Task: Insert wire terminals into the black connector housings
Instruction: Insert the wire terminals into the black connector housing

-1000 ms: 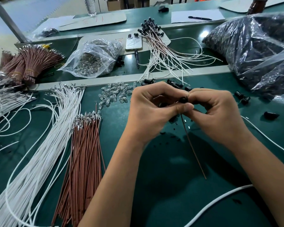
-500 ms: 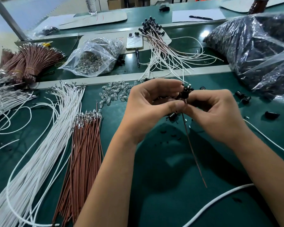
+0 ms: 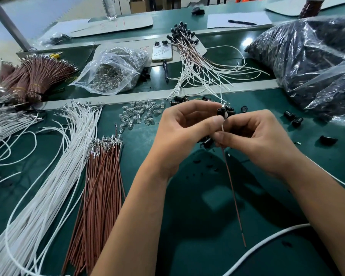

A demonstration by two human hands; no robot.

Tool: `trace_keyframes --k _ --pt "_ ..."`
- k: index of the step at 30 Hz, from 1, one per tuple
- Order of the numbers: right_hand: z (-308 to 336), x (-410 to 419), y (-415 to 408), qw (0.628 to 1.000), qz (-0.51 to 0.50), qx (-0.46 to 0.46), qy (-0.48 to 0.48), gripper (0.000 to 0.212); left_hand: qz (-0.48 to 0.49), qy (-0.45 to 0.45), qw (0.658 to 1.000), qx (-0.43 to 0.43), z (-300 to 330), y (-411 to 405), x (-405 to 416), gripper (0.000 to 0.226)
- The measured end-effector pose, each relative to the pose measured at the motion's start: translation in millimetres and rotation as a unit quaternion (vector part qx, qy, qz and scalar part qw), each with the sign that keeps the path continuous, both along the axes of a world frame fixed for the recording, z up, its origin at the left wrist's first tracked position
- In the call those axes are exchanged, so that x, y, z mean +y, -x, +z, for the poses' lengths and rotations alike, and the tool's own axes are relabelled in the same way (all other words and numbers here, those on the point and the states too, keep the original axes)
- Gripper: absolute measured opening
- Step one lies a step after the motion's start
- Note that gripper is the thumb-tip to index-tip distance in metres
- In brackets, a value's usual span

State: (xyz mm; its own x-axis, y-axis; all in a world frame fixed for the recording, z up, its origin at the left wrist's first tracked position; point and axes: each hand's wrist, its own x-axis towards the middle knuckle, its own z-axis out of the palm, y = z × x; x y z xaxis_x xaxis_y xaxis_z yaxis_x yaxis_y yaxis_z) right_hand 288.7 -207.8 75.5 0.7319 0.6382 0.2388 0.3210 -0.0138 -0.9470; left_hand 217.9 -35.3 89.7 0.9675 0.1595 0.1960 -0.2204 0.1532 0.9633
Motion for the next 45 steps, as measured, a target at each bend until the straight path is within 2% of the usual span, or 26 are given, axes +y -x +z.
trace_keyframes --k 3,9,12,19,33,43,45 --pt "-2 1 -1 1.000 -0.001 -0.018 0.004 0.020 0.012 -0.028 0.999 -0.016 -1 0 -2 0.022" --pt "-4 2 -3 0.998 0.012 -0.064 0.001 0.006 0.019 -0.045 0.998 -0.036 1 0 -2 0.020" --pt "-6 2 -5 0.995 -0.006 -0.098 -0.003 0.012 0.009 -0.037 0.998 -0.041 1 0 -2 0.022" --pt "-8 1 -9 0.987 -0.012 -0.160 -0.005 0.012 -0.003 -0.032 0.999 -0.042 1 -1 -1 0.023" --pt "-7 1 -12 0.985 -0.028 -0.168 -0.012 0.019 -0.010 -0.013 0.998 -0.067 -1 -2 -3 0.022" --pt "-6 -2 -11 0.974 -0.047 -0.220 0.023 0.026 -0.010 0.010 0.997 -0.076 -2 -2 -10 0.018" --pt "-6 -3 -11 0.972 -0.051 -0.230 0.028 0.027 -0.007 0.012 0.997 -0.078 -1 -2 -10 0.029"
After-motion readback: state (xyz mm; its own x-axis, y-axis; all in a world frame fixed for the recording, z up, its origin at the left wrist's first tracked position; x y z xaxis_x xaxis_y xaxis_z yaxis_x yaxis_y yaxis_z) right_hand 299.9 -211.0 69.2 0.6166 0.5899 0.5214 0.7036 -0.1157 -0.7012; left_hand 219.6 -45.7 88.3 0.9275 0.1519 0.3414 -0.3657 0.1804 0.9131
